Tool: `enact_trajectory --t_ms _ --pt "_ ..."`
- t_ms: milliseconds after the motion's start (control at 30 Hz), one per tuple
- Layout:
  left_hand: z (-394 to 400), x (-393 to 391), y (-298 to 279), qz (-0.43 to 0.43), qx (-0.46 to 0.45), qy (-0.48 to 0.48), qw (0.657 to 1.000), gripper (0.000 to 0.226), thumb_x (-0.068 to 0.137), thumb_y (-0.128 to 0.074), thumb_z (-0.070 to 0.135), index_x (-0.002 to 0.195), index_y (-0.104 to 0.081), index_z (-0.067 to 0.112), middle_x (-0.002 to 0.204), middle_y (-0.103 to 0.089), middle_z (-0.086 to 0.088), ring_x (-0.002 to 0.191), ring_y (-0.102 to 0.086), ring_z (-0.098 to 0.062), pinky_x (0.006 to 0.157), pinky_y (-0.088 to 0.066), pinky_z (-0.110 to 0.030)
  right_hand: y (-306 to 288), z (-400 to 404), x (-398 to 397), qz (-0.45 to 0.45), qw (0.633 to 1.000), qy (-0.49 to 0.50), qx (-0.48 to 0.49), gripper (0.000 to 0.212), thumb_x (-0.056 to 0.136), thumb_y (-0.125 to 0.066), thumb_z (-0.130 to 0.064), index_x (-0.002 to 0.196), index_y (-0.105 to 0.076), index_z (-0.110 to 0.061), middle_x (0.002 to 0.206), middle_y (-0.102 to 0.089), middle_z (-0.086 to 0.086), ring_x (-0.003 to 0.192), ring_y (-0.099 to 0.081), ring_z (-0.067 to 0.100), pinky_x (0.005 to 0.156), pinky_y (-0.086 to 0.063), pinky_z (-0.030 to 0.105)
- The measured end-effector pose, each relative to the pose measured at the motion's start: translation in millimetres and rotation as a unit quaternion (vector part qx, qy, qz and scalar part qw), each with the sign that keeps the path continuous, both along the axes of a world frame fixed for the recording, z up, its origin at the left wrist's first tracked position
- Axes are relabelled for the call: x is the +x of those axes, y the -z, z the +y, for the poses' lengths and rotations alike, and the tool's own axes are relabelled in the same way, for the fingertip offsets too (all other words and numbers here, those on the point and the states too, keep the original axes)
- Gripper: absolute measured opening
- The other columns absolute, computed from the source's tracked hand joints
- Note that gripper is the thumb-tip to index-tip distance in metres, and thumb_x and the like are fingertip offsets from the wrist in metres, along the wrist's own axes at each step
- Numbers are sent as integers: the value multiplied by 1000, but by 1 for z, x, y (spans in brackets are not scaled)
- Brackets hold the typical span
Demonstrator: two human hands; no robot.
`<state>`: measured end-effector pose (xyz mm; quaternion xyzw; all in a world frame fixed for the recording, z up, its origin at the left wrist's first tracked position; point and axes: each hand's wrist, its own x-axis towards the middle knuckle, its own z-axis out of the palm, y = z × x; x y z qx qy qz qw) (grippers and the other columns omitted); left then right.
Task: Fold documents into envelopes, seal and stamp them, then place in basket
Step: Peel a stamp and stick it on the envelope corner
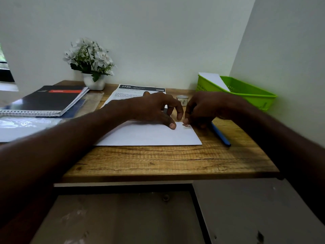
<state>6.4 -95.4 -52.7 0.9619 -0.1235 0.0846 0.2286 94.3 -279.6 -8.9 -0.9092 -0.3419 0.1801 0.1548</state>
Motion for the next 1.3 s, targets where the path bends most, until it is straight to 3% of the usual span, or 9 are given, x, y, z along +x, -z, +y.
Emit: enact_trajectory --t_ms 67,167,300,500,667,800,967,1133,1300 --pt "1 1 0 0 15 -1 1000 46 68 -75 70 107 -67 47 96 -66 7 97 -58 -12 83 -41 -38 1 1 0 -5 1000 11 -1 9 92 -73 -8 100 -72 -4 84 -70 13 69 -68 24 68 -61 34" --pt "1 1 -1 2 36 6 999 50 66 -69 77 110 -64 56 96 -64 9 94 -57 -7 79 -37 -35 3 3 -1 -25 1000 15 -11 11 97 -62 -4 104 -70 -4 89 -70 15 66 -68 23 58 -60 31" --pt "0 -1 0 3 -1 40 999 43 80 -83 47 121 -70 48 92 -62 6 89 -57 -14 79 -44 -30 2 0 2 -19 1000 4 -4 14 100 -57 -6 105 -70 -4 90 -72 14 67 -69 22 65 -61 33" --pt "-3 0 0 3 -29 59 998 35 82 -86 29 116 -79 32 93 -65 -1 87 -60 -22 84 -50 -41 4 -9 6 4 999 -19 27 5 92 -74 -11 95 -70 -10 85 -70 8 62 -66 15 50 -52 21" --pt "-4 0 2 -13 -76 43 996 30 76 -90 24 105 -83 21 94 -74 -5 87 -64 -22 82 -51 -36 8 -12 8 -7 998 -34 46 10 88 -80 -15 89 -72 -10 74 -69 4 53 -63 10 46 -48 19" --pt "-4 0 1 -5 -79 30 996 28 73 -91 27 99 -83 26 92 -75 1 88 -65 -20 83 -51 -36 9 -17 9 -26 996 -72 46 13 84 -83 -19 86 -73 -11 64 -69 -4 55 -63 9 48 -47 18" --pt "-5 1 2 6 -93 27 995 29 74 -91 27 102 -84 23 96 -76 -1 91 -66 -22 85 -53 -41 4 -23 5 -59 991 -124 -2 16 85 -83 -19 96 -73 -13 86 -74 1 79 -67 13 64 -49 22" --pt "-3 1 4 7 -102 21 995 27 73 -91 27 99 -84 24 99 -76 -3 95 -68 -26 90 -53 -45 8 -16 5 -70 993 -93 8 27 90 -77 -37 92 -71 -11 80 -73 3 68 -67 13 61 -51 26" --pt "-4 1 4 15 -117 20 993 29 74 -92 23 101 -84 21 97 -75 0 95 -68 -20 84 -51 -23 4 -19 -3 -107 986 -127 -30 30 85 -82 -38 96 -71 -13 86 -70 -2 77 -64 12 65 -48 25"
